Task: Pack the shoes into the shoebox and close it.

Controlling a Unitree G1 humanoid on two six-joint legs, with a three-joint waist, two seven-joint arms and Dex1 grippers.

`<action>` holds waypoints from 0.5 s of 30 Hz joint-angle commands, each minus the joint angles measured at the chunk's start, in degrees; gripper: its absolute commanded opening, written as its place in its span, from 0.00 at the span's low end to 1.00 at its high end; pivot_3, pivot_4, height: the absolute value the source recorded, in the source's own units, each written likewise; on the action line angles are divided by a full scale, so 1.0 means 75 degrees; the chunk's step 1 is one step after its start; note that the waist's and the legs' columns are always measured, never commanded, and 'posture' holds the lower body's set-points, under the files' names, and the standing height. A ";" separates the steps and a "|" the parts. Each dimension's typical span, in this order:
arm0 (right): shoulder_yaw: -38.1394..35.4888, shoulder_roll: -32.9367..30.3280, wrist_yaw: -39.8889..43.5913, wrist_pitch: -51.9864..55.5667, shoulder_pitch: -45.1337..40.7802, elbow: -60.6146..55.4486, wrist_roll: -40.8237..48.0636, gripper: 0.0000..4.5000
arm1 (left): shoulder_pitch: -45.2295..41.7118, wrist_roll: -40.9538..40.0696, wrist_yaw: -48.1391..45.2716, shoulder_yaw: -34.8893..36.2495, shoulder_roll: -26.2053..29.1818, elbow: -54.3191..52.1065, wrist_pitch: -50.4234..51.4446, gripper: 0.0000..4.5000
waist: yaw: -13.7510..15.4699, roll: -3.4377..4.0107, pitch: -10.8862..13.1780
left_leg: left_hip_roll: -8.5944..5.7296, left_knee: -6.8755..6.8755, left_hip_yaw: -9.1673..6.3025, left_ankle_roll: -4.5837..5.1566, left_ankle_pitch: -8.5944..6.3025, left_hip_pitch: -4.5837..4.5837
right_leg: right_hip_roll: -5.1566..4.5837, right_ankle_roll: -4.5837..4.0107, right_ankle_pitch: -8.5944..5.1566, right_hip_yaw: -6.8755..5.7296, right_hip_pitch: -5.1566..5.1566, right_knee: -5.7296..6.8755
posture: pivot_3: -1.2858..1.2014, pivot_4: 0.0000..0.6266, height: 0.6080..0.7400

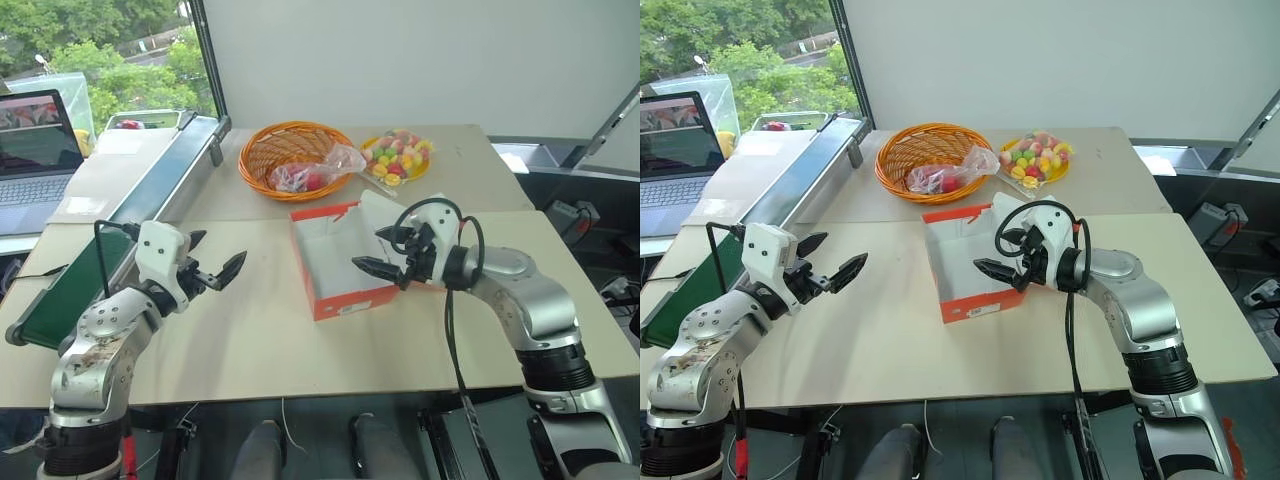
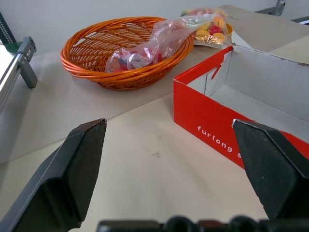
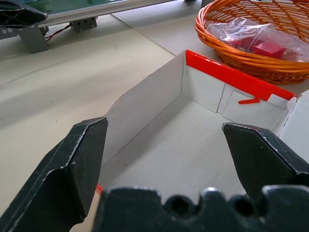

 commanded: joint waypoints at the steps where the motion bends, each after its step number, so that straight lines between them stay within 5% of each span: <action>1: -0.0099 -0.0008 0.0012 -0.0256 -0.0176 -0.0128 -0.0064 1.00 | -0.0089 -0.0146 -0.0059 0.0241 0.0063 -0.0117 -0.0190 0.99 | 0.0000 0.0000 0.0000 | 0.0000 0.0000 0.0000 0.0000 0.0000 0.0000 | 0.0000 -0.0001 0.0000 0.0000 0.0000 0.0000 | 0.52 0.24 1.00; 15: -0.0430 0.1190 -0.0309 -0.0712 -0.0822 0.0673 0.0117 1.00 | 0.0220 0.0244 0.0323 0.1254 0.0283 0.0575 -0.0801 0.99 | -0.0004 0.0000 0.0000 | 0.0002 0.0000 0.0000 0.0000 0.0000 0.0003 | 0.0001 -0.0007 0.0004 0.0000 -0.0003 0.0004 | 0.52 0.24 1.00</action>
